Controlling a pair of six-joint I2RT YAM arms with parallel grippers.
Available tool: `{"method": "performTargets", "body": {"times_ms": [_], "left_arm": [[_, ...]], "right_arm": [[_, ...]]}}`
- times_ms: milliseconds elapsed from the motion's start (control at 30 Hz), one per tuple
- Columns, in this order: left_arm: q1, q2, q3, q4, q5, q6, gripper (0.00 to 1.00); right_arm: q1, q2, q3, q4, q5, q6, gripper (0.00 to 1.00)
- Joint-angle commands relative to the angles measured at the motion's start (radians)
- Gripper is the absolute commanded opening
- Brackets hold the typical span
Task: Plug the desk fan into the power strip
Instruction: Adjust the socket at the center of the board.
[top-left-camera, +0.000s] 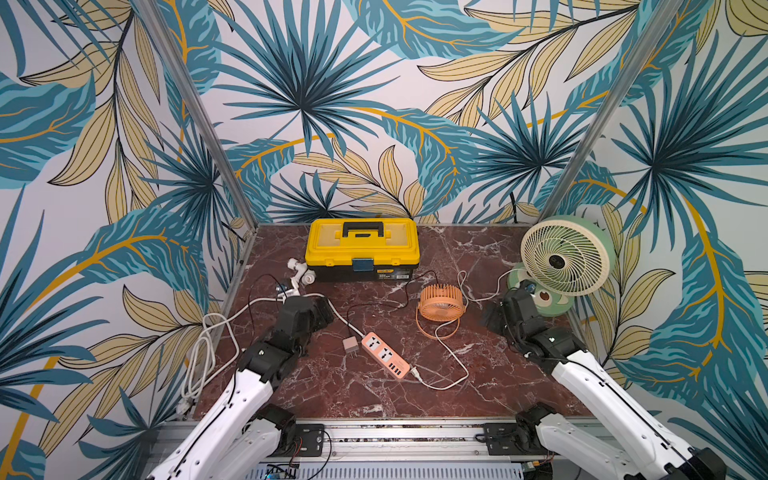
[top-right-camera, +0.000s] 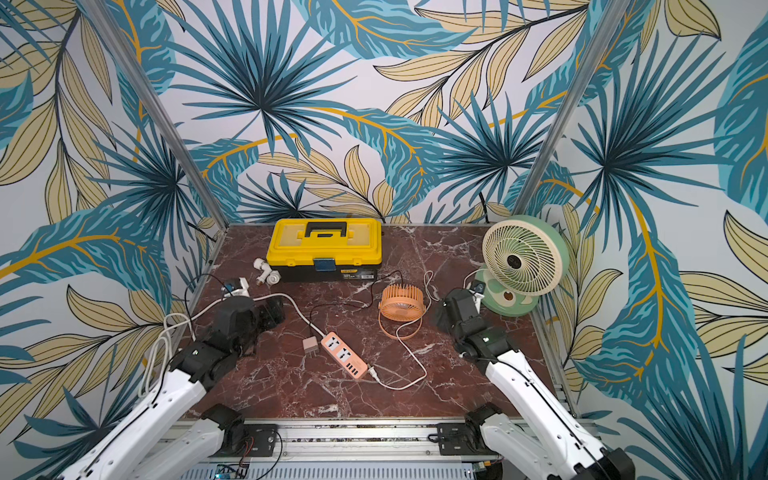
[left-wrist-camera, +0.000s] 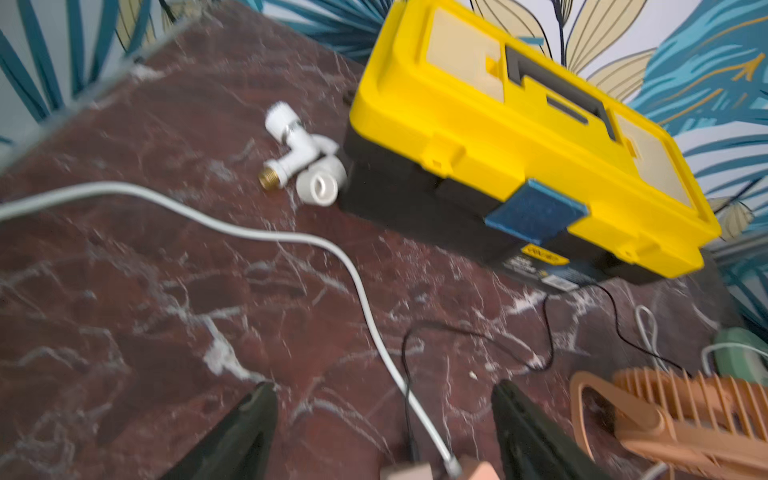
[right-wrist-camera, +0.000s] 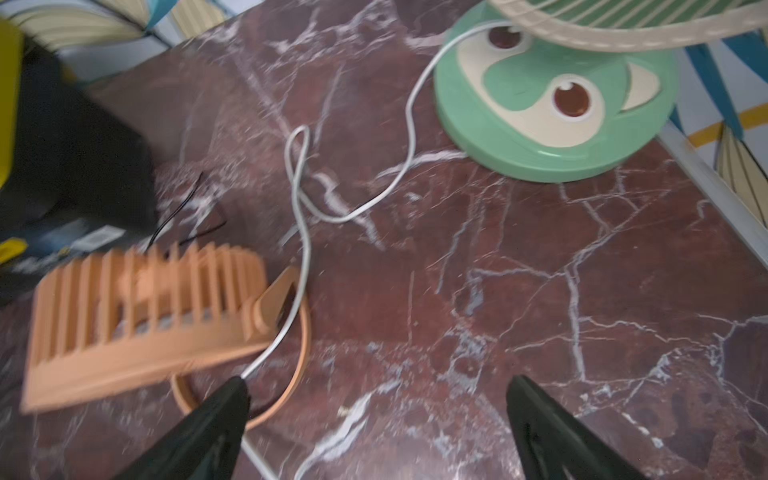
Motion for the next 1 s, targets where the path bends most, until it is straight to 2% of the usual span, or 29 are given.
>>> {"method": "performTargets", "body": {"times_ms": [0,100,233,300,433,500,667,833,967], "left_arm": [[-0.055,-0.12,-0.099,-0.154,0.079,-0.123,0.8],[-0.107,-0.189,-0.16,-0.193,0.118,-0.159,0.78],[-0.155,-0.175,-0.216,-0.119,0.206,-0.187,0.77],[-0.162,-0.139,-0.226,-0.075,0.235,-0.207,0.77],[-0.168,-0.069,-0.255,0.047,0.256,-0.24,0.77],[-0.168,-0.026,-0.254,0.089,0.258,-0.241,0.77],[-0.171,0.07,-0.233,0.167,0.262,-0.258,0.76],[-0.195,0.113,-0.201,0.215,0.237,-0.242,0.76],[-0.246,0.126,-0.201,0.212,0.195,-0.268,0.74]], "right_arm": [[0.182,-0.06,0.017,-0.167,0.039,0.071,1.0],[0.337,-0.045,-0.012,-0.109,0.016,0.132,0.99],[0.548,0.112,-0.012,-0.017,0.126,0.188,1.0],[0.606,0.207,-0.015,0.09,0.168,0.184,1.0],[0.618,0.308,-0.062,0.373,0.07,0.104,0.99],[0.617,0.371,-0.05,0.434,-0.002,0.055,0.95],[0.613,0.508,0.043,0.441,-0.073,0.039,0.79],[0.608,0.555,0.033,0.489,-0.106,0.112,0.55],[0.597,0.58,0.019,0.496,-0.142,0.127,0.5]]}}
